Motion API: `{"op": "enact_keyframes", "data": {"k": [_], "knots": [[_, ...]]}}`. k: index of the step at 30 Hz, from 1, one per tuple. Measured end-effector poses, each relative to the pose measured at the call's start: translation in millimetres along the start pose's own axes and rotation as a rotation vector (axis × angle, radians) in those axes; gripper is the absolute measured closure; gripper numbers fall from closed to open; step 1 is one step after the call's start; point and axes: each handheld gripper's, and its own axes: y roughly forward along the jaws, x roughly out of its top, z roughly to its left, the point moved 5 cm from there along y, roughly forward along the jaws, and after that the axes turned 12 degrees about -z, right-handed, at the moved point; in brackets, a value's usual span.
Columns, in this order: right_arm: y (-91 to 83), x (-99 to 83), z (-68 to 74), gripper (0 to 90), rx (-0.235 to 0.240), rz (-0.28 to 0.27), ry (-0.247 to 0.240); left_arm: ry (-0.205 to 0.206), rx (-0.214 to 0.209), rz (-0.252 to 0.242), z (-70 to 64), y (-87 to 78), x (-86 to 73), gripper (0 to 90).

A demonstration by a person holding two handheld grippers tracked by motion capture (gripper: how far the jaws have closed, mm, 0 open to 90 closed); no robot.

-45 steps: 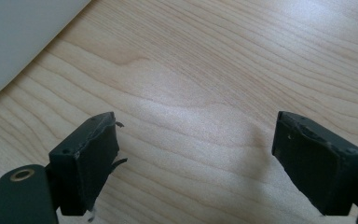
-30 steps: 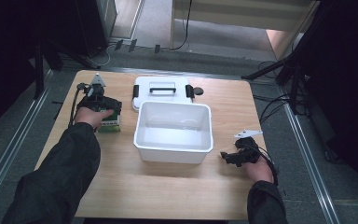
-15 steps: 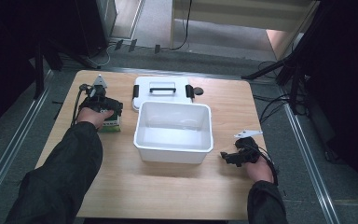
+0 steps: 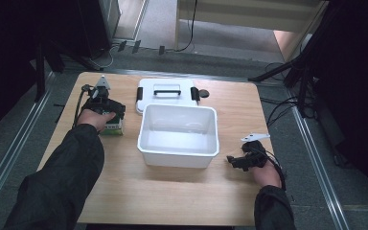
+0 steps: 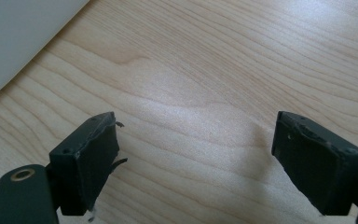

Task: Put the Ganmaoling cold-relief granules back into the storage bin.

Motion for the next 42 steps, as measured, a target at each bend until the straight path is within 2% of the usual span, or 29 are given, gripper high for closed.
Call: {"op": "enact_keyframes", "data": {"k": [7, 9, 10, 15, 21, 24, 27, 30, 35, 42], "knots": [[0.4, 0.0, 0.3, 14.5, -0.001, 0.003, -0.003, -0.009, -0.02, 0.014, 3.5, -5.1, -0.3, 5.5], [0.5, 0.0, 0.3, 14.5, -0.001, 0.003, -0.002, -0.004, -0.011, 0.016, 3.3, -6.1, 0.1, 5.4], [0.7, 0.0, 0.2, 14.5, -0.001, 0.003, -0.004, 0.01, -0.001, 0.008, 2.9, -10.5, 2.6, 5.5], [0.8, 0.0, 0.4, 14.5, 0.001, 0.003, -0.006, 0.017, -0.011, -0.007, -1.0, -24.9, 11.1, 5.5], [0.1, -0.1, 0.1, 14.5, 0.0, 0.003, -0.001, 0.018, -0.036, -0.015, -10.3, -41.6, 17.6, 5.4], [0.2, 0.0, -0.3, 14.5, 0.001, 0.001, 0.001, 0.027, -0.028, -0.021, -12.4, -48.2, 19.7, 5.5], [0.5, 0.5, 0.1, 14.4, 0.0, 0.002, 0.006, 0.025, -0.045, -0.011, -13.7, -57.5, 22.0, 5.5], [1.4, 1.3, 0.2, 14.4, 0.002, 0.0, 0.0, 0.043, -0.03, -0.022, -17.2, -66.4, 24.8, 5.5], [3.3, 2.5, 0.6, 14.4, 0.002, 0.002, -0.007, 0.066, -0.051, -0.028, -26.7, -79.0, 27.4, 5.4], [5.2, 3.8, 0.5, 14.4, 0.004, 0.003, -0.012, 0.102, -0.046, -0.045, -40.8, -100.7, 36.0, 5.5]]}}
